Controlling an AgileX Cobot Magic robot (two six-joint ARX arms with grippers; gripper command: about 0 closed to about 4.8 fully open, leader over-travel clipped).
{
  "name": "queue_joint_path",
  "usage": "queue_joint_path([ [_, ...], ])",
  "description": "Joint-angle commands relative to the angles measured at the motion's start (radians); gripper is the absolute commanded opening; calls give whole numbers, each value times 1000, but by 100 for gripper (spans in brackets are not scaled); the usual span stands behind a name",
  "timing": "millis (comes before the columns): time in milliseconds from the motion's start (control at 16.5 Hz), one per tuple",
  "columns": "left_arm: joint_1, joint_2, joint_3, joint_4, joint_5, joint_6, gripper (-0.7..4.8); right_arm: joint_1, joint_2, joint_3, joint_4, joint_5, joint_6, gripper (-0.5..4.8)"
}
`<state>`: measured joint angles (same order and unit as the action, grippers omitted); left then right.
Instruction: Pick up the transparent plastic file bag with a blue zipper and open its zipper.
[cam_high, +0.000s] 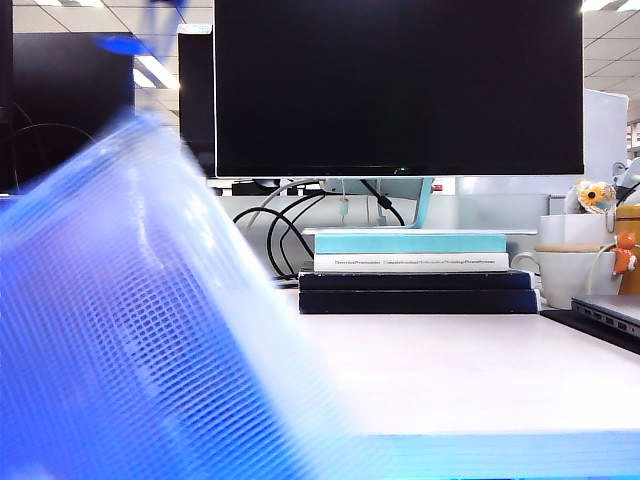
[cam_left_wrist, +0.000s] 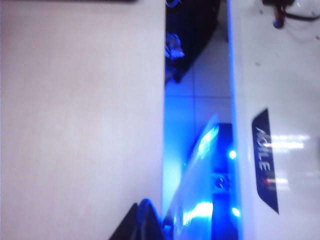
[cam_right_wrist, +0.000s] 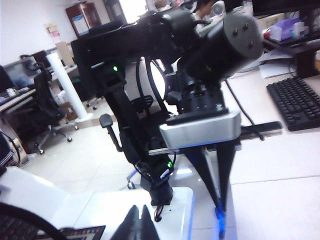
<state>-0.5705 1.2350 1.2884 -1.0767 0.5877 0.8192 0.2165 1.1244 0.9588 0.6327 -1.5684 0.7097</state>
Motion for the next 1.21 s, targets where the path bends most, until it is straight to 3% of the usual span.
queue_joint_path([
  [61,0,-8,6,74,30,-8,-7,-6,4,2,-65,-2,-3,69],
  [182,0,-14,16,114,17,-9,-7,-5,6,-17,-143,-2,-51,299],
  [424,0,-15,116,125,-6,-11,-7,-5,10,-56,-159,-3,-68,336],
  [545,0,-15,184,143,-4,-8,-7,-5,10,-86,-162,-2,-79,438],
  [605,0,-15,210,143,4,-8,-7,-5,10,-96,-161,-3,-87,463],
  [908,0,-5,255,272,252,-54,-7,-2,10,-101,-146,-3,-164,479],
  [1211,-2,51,255,386,369,-143,-7,106,10,-101,-108,2,-225,479],
])
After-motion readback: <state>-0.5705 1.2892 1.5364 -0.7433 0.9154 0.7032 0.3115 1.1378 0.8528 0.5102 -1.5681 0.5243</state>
